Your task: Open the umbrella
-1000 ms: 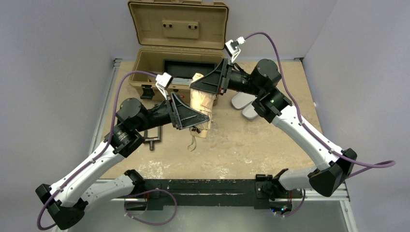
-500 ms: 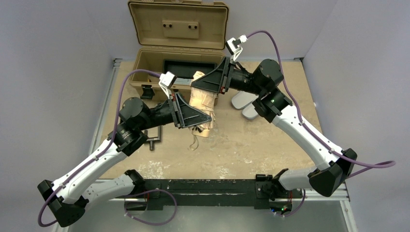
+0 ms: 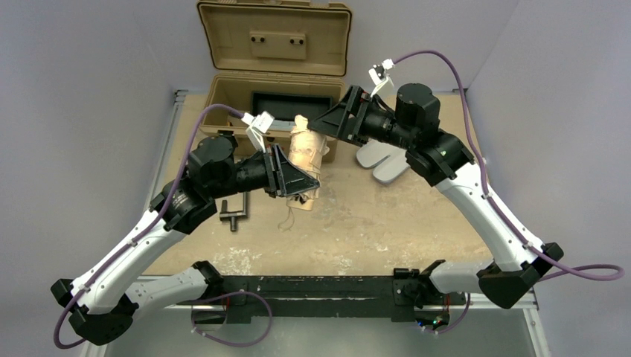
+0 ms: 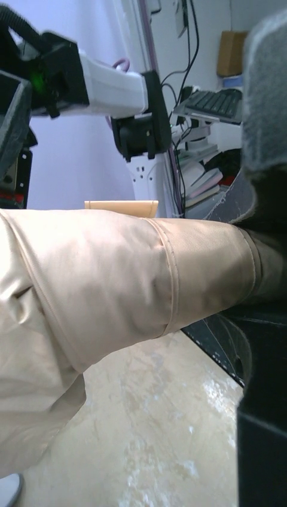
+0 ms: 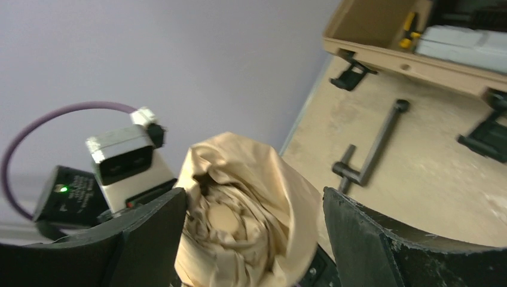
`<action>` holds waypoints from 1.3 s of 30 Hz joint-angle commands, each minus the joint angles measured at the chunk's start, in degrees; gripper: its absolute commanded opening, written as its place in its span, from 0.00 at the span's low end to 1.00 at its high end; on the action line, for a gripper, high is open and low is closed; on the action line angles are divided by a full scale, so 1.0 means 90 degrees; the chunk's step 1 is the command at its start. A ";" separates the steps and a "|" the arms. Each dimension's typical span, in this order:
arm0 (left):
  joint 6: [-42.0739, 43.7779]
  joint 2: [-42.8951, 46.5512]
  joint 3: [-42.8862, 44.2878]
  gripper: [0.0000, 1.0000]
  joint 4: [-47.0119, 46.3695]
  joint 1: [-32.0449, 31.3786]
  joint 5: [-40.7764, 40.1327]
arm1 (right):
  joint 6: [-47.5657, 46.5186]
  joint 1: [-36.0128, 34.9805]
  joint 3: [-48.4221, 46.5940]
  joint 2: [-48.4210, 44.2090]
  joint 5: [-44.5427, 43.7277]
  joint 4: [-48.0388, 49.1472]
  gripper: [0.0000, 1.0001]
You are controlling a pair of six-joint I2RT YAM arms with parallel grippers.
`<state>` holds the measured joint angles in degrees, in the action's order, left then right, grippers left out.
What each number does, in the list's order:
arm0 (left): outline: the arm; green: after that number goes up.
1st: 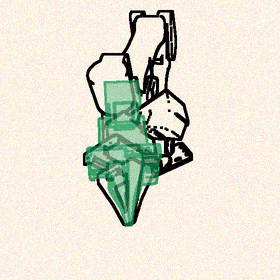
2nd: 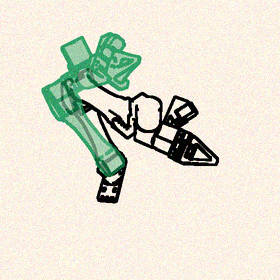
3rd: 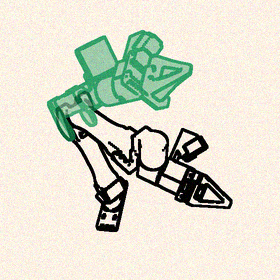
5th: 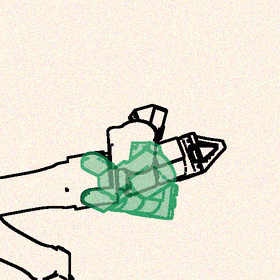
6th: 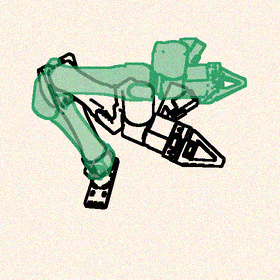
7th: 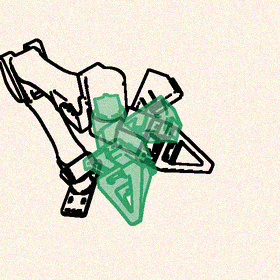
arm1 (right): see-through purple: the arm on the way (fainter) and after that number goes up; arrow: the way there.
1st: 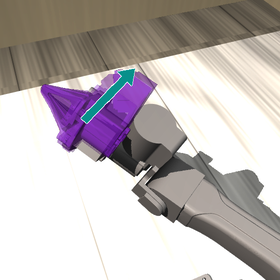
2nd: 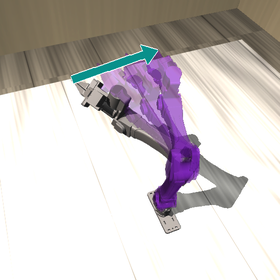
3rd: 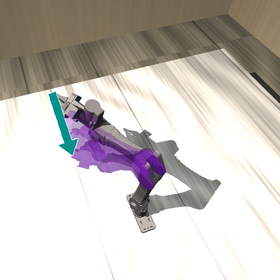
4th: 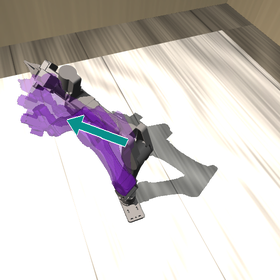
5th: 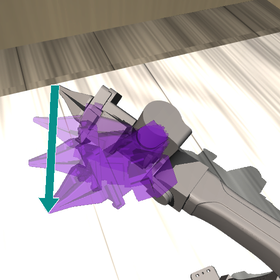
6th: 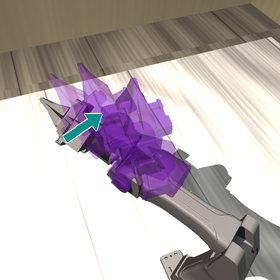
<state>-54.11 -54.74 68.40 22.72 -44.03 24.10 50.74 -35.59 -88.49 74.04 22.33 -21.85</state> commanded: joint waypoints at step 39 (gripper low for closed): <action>0.1103 -0.0877 0.0883 0.00 -0.0063 -0.0144 -0.1401 | 0.0302 -0.0189 0.0867 -0.0317 -0.0070 -0.0226 0.47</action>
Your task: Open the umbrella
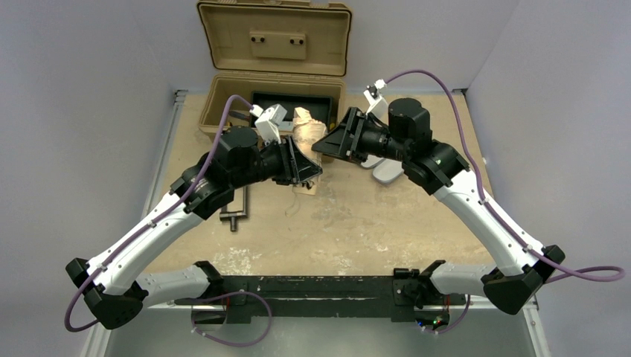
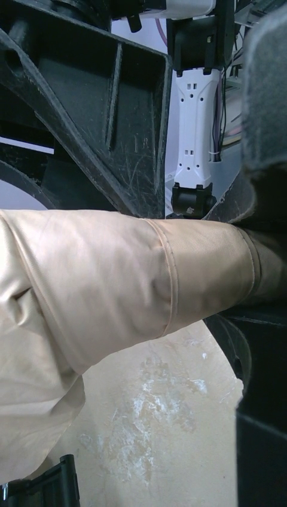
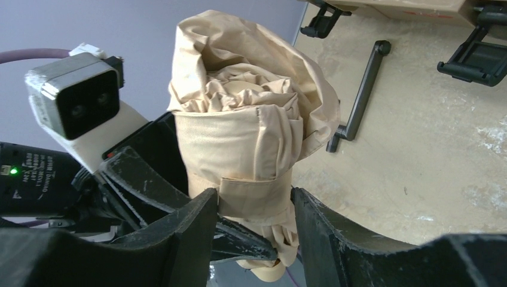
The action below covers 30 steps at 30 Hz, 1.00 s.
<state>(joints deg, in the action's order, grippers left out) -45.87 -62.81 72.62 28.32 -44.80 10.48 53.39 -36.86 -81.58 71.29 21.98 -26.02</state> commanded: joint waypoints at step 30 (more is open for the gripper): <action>0.0156 0.0377 0.0657 0.00 -0.0493 -0.0094 0.0089 | -0.0537 -0.0055 0.0827 -0.0372 -0.0964 -0.0142 0.00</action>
<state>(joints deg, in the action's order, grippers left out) -44.75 -63.88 73.93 32.47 -45.21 9.32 52.03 -37.60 -76.69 68.99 19.27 -23.92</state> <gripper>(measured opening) 0.293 0.022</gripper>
